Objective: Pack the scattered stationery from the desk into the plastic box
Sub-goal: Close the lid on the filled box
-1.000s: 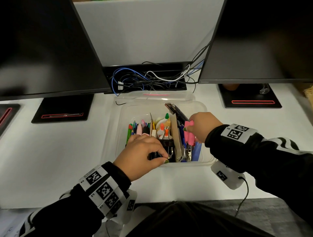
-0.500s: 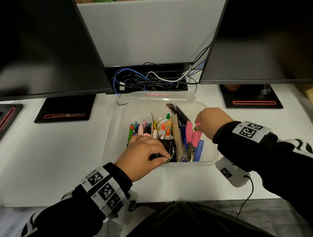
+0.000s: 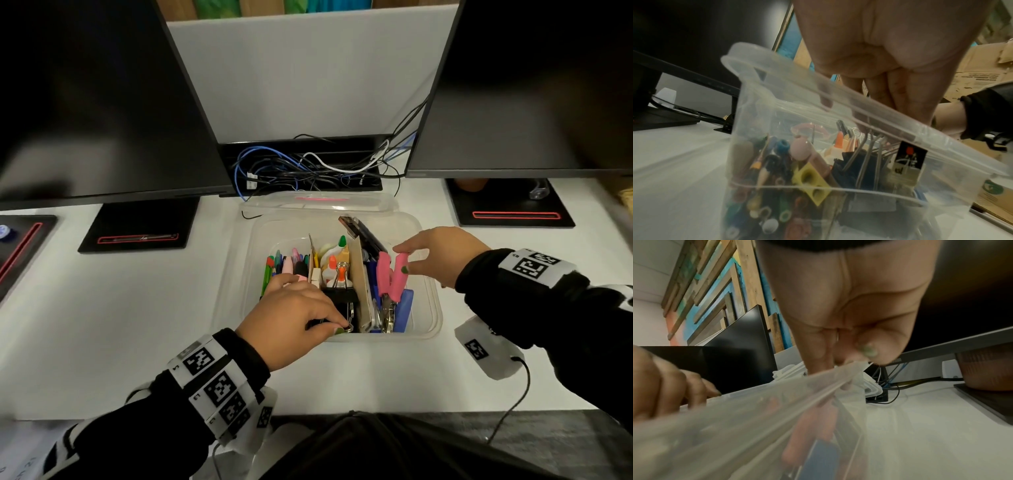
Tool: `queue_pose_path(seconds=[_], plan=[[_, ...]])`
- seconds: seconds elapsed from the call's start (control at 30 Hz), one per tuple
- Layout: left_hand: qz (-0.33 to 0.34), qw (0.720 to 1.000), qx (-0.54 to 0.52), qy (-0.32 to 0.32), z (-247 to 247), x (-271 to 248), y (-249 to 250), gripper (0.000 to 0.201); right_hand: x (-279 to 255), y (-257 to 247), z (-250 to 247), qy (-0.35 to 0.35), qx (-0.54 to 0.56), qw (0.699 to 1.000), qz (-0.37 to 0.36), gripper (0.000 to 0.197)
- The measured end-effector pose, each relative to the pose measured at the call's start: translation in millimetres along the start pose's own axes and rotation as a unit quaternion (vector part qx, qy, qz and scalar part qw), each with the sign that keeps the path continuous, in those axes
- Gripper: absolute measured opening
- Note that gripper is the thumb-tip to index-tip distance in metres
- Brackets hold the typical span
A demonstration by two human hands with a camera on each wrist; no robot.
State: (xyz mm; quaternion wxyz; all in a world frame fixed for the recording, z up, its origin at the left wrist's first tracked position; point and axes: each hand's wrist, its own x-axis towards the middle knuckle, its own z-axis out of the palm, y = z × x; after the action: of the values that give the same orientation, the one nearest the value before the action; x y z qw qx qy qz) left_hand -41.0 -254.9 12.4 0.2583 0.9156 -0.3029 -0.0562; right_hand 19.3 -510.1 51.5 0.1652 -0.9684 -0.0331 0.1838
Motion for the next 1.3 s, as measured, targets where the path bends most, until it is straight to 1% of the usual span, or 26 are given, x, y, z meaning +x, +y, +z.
queue_pose_path(seconds=[0.1, 0.17, 0.3, 0.37, 0.4, 0.43, 0.53, 0.6, 0.67, 0.7, 0.73, 0.77, 0.8, 0.83, 0.9, 0.93, 1.03, 1.2, 1.3], plan=[[0.019, 1.000, 0.010, -0.003, -4, 0, 1, 0.036, 3, 8, -4, 0.012, 0.040, 0.999, -0.011, 0.036], [0.016, 1.000, 0.012, 0.013, -13, 2, 1, 0.035, 7, 12, -10, 0.032, 0.046, 0.998, -0.022, 0.033], [-0.023, 0.998, 0.026, 0.056, -54, 12, -11, 0.032, 20, 18, -21, 0.093, 0.075, 0.992, -0.033, 0.022], [-0.057, 0.995, 0.025, 0.080, -77, 20, -24, 0.024, 32, 21, -25, 0.126, 0.109, 0.986, -0.025, 0.020], [-0.083, 0.992, 0.013, 0.093, -86, 23, -32, 0.018, 39, 23, -26, 0.128, 0.128, 0.983, -0.014, 0.021], [-0.111, 0.988, -0.004, 0.104, -92, 28, -41, 0.014, 48, 25, -26, 0.121, 0.145, 0.982, -0.002, 0.023], [-0.199, 0.971, -0.045, 0.122, -96, 44, -70, 0.021, 73, 33, -19, 0.087, 0.169, 0.981, 0.044, 0.038], [-0.258, 0.957, -0.073, 0.111, -89, 56, -90, 0.025, 89, 36, -14, 0.059, 0.161, 0.982, 0.075, 0.039], [-0.305, 0.943, -0.091, 0.098, -79, 66, -108, 0.026, 98, 37, -10, 0.026, 0.212, 0.973, 0.093, 0.037], [-0.319, 0.938, -0.091, 0.105, -75, 69, -114, 0.025, 100, 37, -8, 0.013, 0.241, 0.967, 0.086, 0.041], [-0.324, 0.935, -0.086, 0.115, -73, 72, -120, 0.028, 103, 37, -8, 0.011, 0.264, 0.962, 0.071, 0.047], [-0.322, 0.936, -0.077, 0.121, -72, 75, -127, 0.035, 105, 38, -9, 0.017, 0.268, 0.962, 0.052, 0.053], [-0.319, 0.938, -0.066, 0.119, -71, 76, -131, 0.042, 105, 38, -10, 0.025, 0.246, 0.968, 0.033, 0.057], [-0.319, 0.940, -0.053, 0.111, -71, 79, -136, 0.046, 106, 38, -10, 0.032, 0.202, 0.979, 0.014, 0.058], [-0.317, 0.943, -0.012, 0.101, -71, 83, -143, 0.043, 110, 37, -7, 0.044, 0.121, 0.991, -0.029, 0.053], [-0.311, 0.945, 0.011, 0.105, -72, 85, -145, 0.037, 111, 36, -6, 0.043, 0.118, 0.991, -0.042, 0.051], [-0.285, 0.948, 0.034, 0.139, -72, 89, -150, 0.027, 113, 32, -4, 0.044, 0.181, 0.982, -0.032, 0.050], [-0.245, 0.948, 0.020, 0.202, -74, 86, -148, 0.024, 112, 34, -1, 0.051, 0.286, 0.957, 0.002, 0.041], [-0.236, 0.951, -0.005, 0.202, -78, 83, -138, 0.023, 108, 33, -3, 0.057, 0.380, 0.923, 0.019, 0.030]])
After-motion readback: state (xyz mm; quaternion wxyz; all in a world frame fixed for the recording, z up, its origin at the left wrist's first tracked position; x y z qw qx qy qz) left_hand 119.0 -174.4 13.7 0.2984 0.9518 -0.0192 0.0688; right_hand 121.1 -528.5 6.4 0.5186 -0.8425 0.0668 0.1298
